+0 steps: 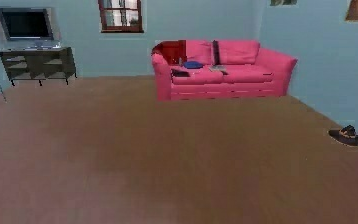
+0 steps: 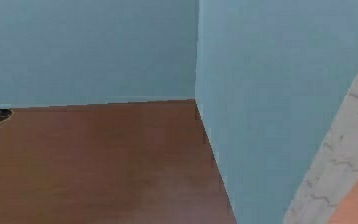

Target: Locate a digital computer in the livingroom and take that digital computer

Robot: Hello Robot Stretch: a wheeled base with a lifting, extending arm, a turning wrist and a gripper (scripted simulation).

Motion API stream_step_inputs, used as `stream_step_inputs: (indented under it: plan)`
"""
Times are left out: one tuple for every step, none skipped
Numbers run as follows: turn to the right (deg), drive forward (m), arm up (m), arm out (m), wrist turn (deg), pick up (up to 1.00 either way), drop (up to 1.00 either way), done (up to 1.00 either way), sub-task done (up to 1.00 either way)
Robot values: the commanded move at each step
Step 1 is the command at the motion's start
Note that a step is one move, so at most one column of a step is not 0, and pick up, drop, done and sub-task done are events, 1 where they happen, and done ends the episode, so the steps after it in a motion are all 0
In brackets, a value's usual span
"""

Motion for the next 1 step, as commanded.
stream_step_inputs:
  plan:
    - [-3.0,0.0,0.0,0.0,0.0,0.0,0.0,0.0,0.0]
